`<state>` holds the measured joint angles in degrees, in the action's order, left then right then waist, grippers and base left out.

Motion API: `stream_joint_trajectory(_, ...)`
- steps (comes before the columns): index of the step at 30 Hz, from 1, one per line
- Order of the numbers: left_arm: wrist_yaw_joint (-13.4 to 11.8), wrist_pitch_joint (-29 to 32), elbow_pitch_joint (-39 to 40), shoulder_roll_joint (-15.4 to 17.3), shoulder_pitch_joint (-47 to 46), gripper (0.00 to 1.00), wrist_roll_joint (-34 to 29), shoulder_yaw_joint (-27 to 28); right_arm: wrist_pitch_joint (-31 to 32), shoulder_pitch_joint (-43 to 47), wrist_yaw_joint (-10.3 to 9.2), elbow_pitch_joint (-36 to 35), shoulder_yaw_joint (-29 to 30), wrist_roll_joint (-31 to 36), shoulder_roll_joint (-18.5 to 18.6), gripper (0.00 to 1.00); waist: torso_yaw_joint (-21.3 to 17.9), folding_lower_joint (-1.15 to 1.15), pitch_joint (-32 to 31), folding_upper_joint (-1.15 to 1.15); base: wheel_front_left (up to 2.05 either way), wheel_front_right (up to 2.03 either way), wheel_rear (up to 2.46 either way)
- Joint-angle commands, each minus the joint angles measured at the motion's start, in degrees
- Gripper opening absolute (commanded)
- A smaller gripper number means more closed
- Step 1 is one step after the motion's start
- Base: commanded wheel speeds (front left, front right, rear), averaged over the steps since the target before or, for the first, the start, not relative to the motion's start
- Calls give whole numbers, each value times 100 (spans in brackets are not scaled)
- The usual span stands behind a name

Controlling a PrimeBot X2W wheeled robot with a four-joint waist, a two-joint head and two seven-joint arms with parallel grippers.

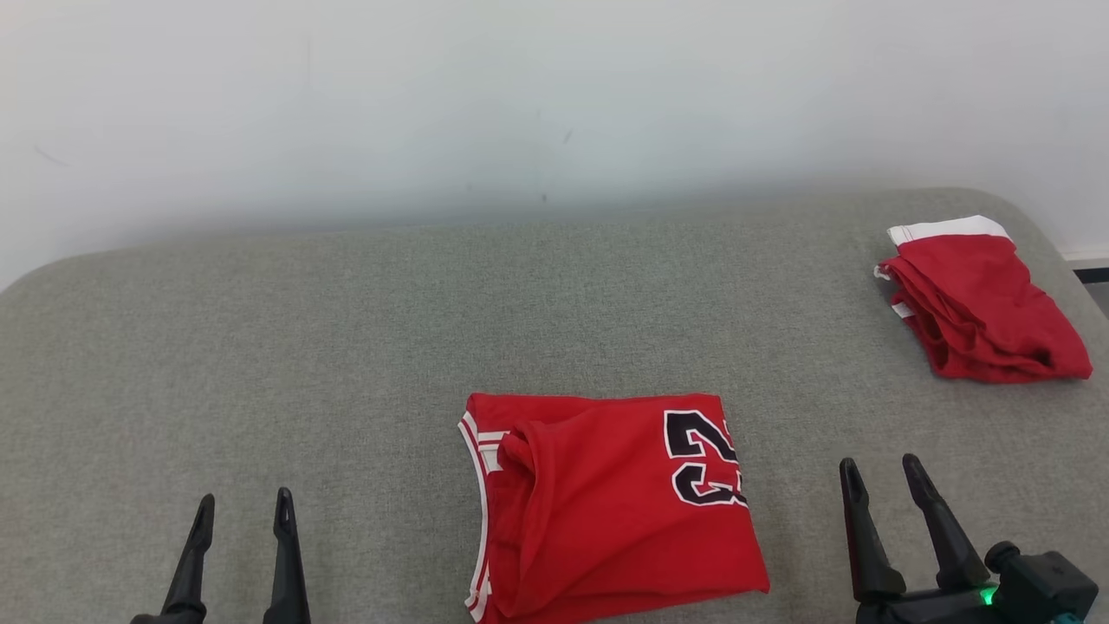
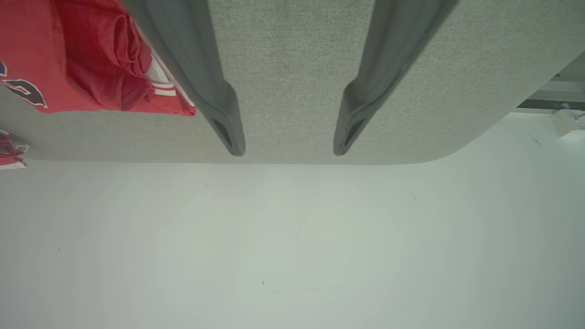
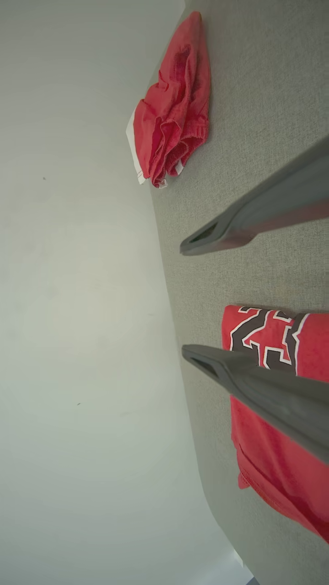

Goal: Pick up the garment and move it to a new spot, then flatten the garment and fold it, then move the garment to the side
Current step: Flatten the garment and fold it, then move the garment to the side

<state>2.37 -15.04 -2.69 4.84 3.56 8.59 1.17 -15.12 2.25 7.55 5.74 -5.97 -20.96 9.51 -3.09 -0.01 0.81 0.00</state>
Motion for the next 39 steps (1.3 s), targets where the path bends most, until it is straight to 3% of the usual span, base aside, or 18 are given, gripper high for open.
stream_joint_trajectory(1,-2,-17,-14,-18,71,100,-56,21,1,42,-16,12,10,39,-23,100,6,1,-8,0,0,0,0)
stream_joint_trajectory(16,155,-17,-136,-165,138,100,-193,94,1,104,-16,190,-39,51,-55,100,18,1,-61,0,0,0,0)
stream_joint_trajectory(31,113,-18,-85,-193,192,100,-242,95,1,-203,-16,307,-213,26,12,100,40,1,-37,0,0,0,0)
stream_joint_trajectory(39,74,-17,-72,-194,60,100,-205,-68,282,-1151,-17,1531,-646,-109,155,100,194,1,141,0,0,0,0)
